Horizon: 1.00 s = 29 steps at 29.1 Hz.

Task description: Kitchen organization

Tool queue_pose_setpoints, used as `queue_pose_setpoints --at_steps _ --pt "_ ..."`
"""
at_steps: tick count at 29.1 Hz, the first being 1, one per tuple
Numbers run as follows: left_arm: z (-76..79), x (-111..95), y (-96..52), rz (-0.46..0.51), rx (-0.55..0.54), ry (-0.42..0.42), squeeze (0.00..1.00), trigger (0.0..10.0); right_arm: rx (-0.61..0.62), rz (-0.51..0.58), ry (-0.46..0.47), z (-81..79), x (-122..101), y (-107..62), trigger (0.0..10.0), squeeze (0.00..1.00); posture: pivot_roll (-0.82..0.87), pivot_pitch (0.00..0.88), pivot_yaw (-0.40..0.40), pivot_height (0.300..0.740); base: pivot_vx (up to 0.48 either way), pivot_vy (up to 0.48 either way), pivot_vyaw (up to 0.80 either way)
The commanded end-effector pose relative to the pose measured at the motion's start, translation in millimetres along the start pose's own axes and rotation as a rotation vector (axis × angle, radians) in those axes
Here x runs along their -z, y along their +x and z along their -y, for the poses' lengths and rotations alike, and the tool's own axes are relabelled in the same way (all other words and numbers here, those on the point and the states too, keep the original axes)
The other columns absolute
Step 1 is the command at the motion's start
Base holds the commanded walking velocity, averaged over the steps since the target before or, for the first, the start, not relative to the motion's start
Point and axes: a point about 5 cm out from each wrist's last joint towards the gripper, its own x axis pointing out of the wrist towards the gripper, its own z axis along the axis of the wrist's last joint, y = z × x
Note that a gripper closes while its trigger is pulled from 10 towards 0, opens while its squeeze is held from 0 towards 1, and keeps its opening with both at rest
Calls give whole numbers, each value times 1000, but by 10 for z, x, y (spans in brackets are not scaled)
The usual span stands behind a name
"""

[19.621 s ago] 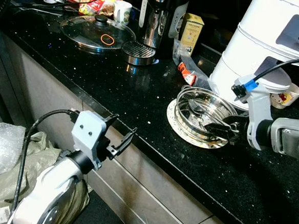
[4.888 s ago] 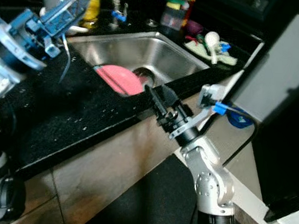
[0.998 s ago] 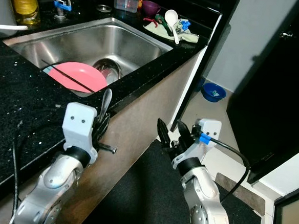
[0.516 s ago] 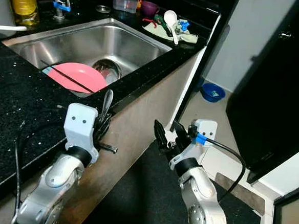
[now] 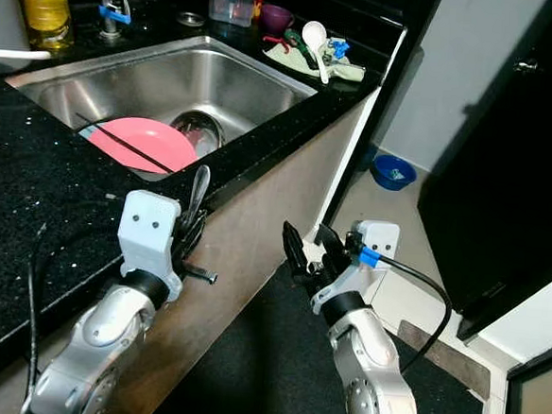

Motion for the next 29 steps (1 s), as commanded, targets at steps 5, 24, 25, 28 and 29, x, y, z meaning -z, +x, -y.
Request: queue_pose_setpoints --at_steps 5,24,25,28,29 --pt "24 10 -2 2 5 -1 0 10000 13 -2 -15 28 8 -21 10000 0 29 0 -161 740 0 0 0" --pt "57 -75 -3 63 36 35 0 10000 1 1 -17 17 -1 -8 10000 0 28 12 -173 740 0 0 0" --pt "52 -92 1 72 29 30 0 10000 6 4 -14 32 -14 0 10000 0 26 1 -179 740 0 0 0" --pt "32 -107 2 79 11 15 0 10000 9 5 -19 44 -30 5 10000 0 24 11 -183 740 0 0 0" --pt "28 -106 -2 80 5 12 0 10000 4 2 -25 41 -29 3 10000 0 24 11 -183 740 0 0 0"
